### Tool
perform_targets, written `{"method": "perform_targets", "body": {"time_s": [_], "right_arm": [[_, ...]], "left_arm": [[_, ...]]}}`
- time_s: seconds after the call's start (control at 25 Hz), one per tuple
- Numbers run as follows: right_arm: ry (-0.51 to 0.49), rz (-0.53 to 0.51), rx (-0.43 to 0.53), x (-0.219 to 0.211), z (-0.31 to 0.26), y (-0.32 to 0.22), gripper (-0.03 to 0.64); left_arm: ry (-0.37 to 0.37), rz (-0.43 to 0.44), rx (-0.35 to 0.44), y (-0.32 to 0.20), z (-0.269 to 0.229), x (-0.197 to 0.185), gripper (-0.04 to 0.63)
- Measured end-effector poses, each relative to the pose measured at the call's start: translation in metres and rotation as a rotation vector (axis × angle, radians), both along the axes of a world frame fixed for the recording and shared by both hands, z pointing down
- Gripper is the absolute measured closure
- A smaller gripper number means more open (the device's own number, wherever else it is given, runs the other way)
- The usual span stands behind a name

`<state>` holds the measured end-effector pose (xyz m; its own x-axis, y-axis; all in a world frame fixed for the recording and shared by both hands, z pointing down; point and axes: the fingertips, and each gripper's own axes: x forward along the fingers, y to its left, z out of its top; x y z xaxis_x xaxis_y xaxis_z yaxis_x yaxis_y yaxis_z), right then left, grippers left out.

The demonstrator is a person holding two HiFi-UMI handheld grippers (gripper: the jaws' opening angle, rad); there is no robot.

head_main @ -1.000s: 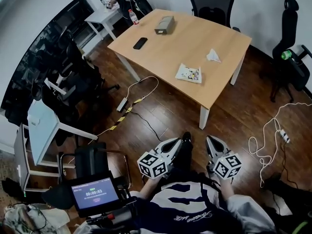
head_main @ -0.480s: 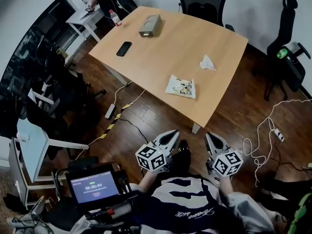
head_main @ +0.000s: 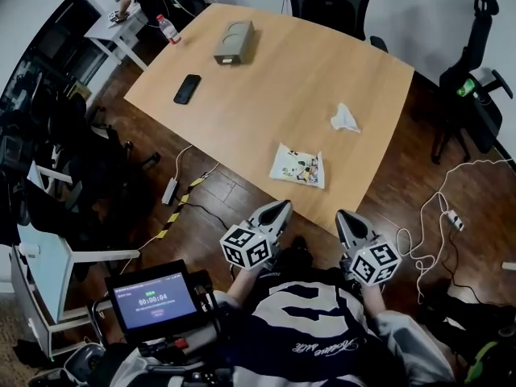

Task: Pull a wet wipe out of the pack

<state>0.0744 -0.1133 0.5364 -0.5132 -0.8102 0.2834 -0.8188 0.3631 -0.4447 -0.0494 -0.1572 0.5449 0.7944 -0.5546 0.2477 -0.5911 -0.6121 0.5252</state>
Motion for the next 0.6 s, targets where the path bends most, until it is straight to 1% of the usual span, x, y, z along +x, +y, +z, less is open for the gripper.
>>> {"method": "perform_targets", "body": {"time_s": [0.24, 0.4, 0.48, 0.6], "right_arm": [[0.044, -0.008, -0.021, 0.014, 0.000, -0.024, 0.626], [0.048, -0.034, -0.021, 0.022, -0.004, -0.043, 0.626], [0.049, -0.078, -0.020, 0.020, -0.006, -0.054, 0.626], [0.073, -0.183, -0.019, 0.017, 0.002, -0.080, 0.626]], "left_arm": [[-0.021, -0.022, -0.049, -0.034, 0.020, 0.003, 0.592], [-0.063, -0.043, -0.075, -0.049, 0.031, 0.007, 0.592], [-0.088, -0.072, -0.092, -0.056, 0.037, 0.005, 0.592], [-0.121, -0.147, -0.129, -0.078, 0.055, 0.003, 0.592]]}}
